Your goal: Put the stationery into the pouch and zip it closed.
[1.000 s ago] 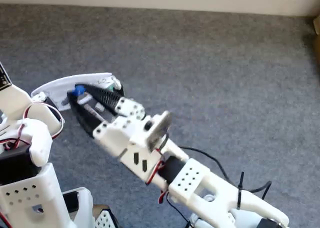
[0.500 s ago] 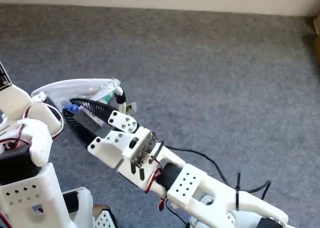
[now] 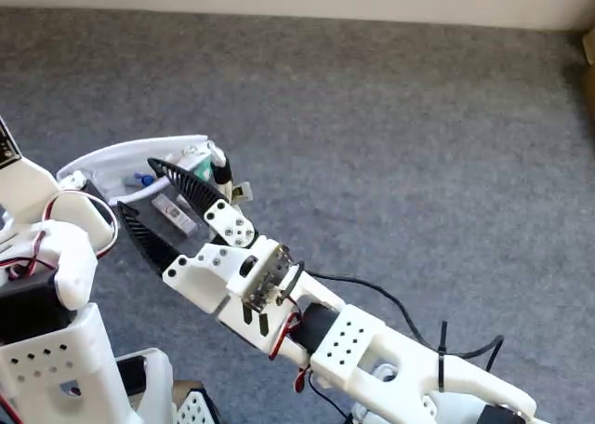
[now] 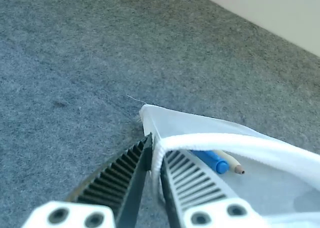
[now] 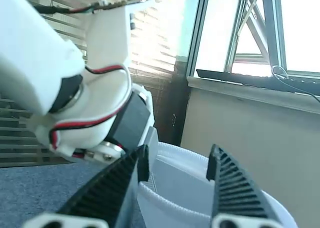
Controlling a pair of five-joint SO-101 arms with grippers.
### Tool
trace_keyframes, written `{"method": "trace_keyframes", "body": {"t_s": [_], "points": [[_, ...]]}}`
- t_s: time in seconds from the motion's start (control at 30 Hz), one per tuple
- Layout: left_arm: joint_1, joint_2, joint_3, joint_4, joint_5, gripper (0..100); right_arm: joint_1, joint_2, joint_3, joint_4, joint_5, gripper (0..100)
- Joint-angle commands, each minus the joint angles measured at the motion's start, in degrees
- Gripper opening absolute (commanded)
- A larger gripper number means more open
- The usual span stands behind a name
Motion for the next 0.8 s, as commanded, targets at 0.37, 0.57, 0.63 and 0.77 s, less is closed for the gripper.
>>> {"method": "trace_keyframes", "body": {"t_s": [0.37,0.57,0.63,0.77], "points": [[-13.5,-1.5,0.3,-6.2,5.3,1,5.1,-0.2,-10.7,25.6,-9.8,18.0],[-14.7,-1.5,0.6,-6.8,6.7,1,5.7,-0.1,-16.7,36.5,-14.7,18.0],[-14.7,-1.5,0.6,-6.8,6.8,1,6.3,0.0,-17.6,38.2,-16.3,18.0],[-14.7,-1.5,0.6,-6.8,6.8,1,7.9,3.2,-20.4,39.8,-17.0,18.0]]}}
